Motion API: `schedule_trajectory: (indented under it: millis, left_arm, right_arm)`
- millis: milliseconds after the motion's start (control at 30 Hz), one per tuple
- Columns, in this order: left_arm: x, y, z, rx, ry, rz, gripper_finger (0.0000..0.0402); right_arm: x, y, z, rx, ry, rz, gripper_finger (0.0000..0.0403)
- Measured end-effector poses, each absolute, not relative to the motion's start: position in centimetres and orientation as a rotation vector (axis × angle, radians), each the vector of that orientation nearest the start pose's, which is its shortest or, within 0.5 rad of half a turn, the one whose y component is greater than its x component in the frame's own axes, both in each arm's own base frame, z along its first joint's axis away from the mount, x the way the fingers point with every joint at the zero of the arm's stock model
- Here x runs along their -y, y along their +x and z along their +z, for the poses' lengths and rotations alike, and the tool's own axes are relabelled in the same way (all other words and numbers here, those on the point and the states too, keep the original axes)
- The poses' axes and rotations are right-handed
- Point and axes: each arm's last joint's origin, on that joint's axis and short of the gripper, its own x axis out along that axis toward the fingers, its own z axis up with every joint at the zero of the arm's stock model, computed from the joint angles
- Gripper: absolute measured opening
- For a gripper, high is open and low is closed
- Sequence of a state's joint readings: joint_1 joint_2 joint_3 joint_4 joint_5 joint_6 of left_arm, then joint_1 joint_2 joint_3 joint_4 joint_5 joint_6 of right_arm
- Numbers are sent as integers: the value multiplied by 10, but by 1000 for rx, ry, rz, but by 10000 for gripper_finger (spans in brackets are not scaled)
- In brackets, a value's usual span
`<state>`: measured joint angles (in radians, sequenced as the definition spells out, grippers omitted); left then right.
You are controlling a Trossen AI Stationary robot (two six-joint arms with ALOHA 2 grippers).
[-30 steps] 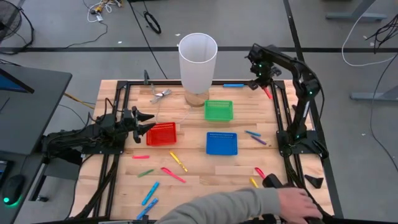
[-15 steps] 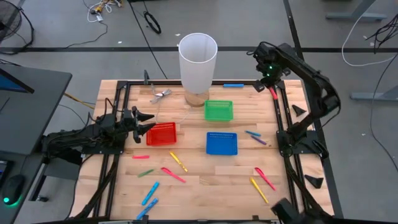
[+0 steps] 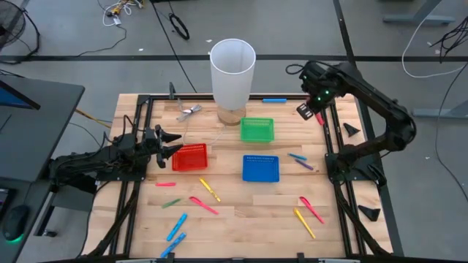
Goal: Pick & Place Markers
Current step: Put the pink highlighter into the blue bin
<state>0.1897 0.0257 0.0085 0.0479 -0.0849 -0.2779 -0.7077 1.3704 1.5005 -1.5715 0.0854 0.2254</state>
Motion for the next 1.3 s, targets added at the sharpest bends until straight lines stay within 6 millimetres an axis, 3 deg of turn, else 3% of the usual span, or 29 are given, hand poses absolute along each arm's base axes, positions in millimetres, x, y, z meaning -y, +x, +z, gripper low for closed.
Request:
schedule_trajectory:
  millis: [600,1100,1300]
  left_arm:
    - [-21,96,169,69,-275,268,232]
    - [-21,96,169,69,-275,268,232]
    - [-21,96,169,69,-275,268,232]
  right_arm:
    - [85,205,353,-1420,410,-505,48]
    - [27,220,352,-1460,199,-131,48]
    - [18,237,340,-1525,134,-64,48]
